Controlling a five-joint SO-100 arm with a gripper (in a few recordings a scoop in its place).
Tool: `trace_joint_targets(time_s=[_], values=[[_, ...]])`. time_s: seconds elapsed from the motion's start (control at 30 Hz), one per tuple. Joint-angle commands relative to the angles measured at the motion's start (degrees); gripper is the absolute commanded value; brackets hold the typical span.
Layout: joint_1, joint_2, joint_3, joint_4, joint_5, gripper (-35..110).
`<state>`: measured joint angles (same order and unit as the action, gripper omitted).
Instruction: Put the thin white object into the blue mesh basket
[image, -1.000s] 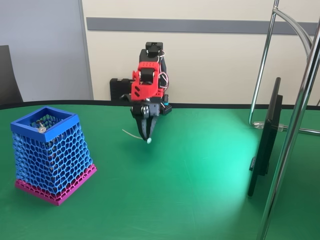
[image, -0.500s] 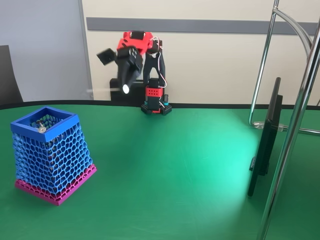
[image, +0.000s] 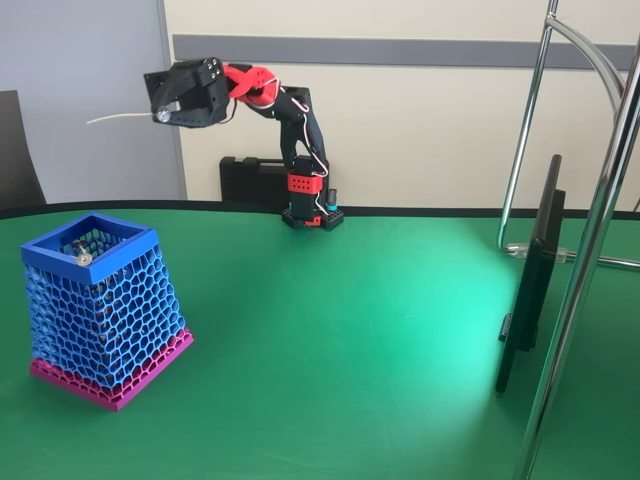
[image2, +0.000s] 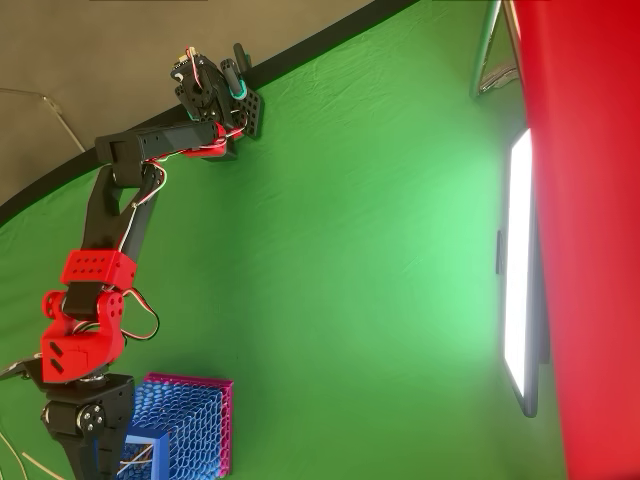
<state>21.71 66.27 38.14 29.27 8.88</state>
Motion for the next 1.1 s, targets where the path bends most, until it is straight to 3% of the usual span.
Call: trace_joint_targets(time_s=[0.0,0.1,0.4,0.77,1.07], values=[[0.26,-1.93,-3.16,-4.39,2.2,3],[0.79,-4.66,-3.87,-7.91,7.91,3],[1.76,-10.99,-7.65,-5.27,23.64,4],[3.34,-17.14,-12.83,-4.13,29.27,6],[6.24,-17.84,-9.84,-1.58,32.34,18]])
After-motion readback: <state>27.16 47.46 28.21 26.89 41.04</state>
